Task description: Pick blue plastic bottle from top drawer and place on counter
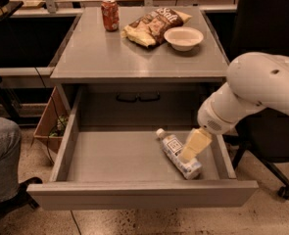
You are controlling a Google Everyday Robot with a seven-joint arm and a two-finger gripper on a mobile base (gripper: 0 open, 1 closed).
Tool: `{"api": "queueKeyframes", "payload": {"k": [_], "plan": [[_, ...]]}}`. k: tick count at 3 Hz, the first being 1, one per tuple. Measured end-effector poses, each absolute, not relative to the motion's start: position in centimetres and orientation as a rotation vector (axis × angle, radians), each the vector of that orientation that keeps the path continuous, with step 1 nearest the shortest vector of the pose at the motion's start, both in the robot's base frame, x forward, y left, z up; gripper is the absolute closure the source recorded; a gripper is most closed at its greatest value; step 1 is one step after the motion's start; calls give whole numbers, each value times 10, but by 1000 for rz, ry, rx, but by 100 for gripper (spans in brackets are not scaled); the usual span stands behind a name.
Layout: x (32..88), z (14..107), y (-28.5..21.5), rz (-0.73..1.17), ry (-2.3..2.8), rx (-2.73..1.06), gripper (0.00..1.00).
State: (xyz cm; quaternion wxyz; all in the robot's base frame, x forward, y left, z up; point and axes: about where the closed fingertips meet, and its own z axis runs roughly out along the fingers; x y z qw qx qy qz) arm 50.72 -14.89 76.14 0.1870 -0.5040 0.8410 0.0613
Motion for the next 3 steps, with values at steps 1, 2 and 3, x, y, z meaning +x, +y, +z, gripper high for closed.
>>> {"api": "queueKeyframes", "payload": {"k": [1,2,3], "plan": [[542,728,-130,291,2428,-1233,0],[561,695,-111,338,2475,-1095,0],[568,661,-100,303,2513,-999,0]]}}
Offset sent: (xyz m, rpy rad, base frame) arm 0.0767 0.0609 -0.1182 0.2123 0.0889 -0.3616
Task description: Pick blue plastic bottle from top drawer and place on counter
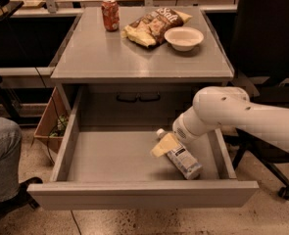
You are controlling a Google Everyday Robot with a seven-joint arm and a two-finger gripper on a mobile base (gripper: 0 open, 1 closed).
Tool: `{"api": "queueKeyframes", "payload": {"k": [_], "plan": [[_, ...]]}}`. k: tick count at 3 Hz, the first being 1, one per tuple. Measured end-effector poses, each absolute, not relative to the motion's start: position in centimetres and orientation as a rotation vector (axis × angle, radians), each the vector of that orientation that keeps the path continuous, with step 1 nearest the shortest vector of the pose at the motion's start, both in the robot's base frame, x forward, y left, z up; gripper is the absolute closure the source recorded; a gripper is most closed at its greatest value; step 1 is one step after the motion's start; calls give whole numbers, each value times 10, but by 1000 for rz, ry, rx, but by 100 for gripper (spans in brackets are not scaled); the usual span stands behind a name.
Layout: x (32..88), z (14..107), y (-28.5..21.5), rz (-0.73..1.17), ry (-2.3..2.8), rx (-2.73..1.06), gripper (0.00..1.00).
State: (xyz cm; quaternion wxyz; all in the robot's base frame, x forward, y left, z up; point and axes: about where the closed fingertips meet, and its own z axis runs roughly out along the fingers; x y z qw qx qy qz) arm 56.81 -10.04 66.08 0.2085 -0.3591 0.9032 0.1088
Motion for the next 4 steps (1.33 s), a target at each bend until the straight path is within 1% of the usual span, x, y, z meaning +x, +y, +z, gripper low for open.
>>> {"api": "queueKeyframes", "payload": {"k": [1,2,3,4], "plan": [[569,636,-103,244,2545,-931,0],[570,624,-105,202,2549,-896,19],[572,629,-103,189,2519,-882,50],[574,639,-100,194,2486,-884,73]]}}
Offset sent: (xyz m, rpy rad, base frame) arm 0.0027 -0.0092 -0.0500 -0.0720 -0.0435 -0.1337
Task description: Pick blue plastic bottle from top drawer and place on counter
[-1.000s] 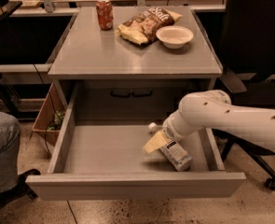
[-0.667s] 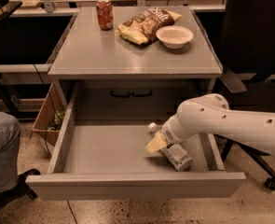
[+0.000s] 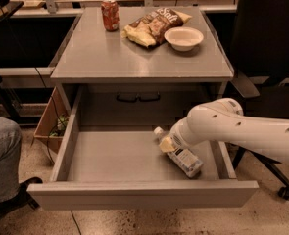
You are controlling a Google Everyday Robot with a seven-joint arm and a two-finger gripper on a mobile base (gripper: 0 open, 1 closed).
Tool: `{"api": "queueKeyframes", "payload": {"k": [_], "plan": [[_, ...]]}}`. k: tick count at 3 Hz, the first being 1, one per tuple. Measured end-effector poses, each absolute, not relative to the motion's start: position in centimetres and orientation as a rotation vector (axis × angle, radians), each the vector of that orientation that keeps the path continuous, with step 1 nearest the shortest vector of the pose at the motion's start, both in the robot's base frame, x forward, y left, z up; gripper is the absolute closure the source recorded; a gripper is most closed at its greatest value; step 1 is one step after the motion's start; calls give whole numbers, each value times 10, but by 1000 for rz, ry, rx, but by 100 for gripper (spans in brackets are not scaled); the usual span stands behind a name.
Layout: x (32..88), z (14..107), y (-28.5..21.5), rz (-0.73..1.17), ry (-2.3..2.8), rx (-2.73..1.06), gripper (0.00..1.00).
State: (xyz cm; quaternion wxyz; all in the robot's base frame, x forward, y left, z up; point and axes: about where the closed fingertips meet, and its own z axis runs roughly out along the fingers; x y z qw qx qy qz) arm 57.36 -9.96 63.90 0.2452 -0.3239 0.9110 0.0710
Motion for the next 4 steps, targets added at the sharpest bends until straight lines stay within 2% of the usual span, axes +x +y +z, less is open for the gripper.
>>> {"api": "queueKeyframes", "payload": {"k": [1,2,4], "plan": [[580,670,-95,233,2447,-914,96],[590,710,-99,274,2412,-980,100],[603,816,-118,253,2319,-1066,100]]}}
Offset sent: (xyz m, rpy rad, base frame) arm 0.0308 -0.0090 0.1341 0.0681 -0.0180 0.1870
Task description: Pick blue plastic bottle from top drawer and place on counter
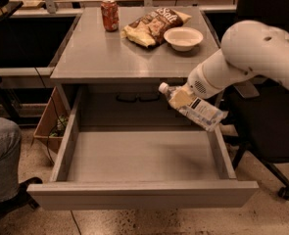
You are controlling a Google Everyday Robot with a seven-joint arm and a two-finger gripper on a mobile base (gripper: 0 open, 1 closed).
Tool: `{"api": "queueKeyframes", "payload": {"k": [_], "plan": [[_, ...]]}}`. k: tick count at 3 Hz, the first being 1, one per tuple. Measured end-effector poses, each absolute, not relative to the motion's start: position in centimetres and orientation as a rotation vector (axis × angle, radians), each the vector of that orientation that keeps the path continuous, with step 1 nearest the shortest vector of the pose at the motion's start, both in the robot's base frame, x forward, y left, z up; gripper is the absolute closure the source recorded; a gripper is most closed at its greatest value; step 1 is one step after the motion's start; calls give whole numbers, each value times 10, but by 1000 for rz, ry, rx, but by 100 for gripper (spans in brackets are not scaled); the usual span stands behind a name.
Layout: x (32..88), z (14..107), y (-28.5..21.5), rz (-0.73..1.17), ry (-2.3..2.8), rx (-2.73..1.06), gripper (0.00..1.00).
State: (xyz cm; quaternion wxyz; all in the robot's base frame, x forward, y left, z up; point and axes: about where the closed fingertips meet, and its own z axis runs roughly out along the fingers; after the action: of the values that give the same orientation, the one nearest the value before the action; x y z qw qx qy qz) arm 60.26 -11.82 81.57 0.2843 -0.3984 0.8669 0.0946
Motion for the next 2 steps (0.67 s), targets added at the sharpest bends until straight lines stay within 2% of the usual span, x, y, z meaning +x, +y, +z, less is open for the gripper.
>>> {"api": "queueKeyframes", "payload": {"k": [2], "plan": [[637,893,-111,192,2218,-1140,100]]}}
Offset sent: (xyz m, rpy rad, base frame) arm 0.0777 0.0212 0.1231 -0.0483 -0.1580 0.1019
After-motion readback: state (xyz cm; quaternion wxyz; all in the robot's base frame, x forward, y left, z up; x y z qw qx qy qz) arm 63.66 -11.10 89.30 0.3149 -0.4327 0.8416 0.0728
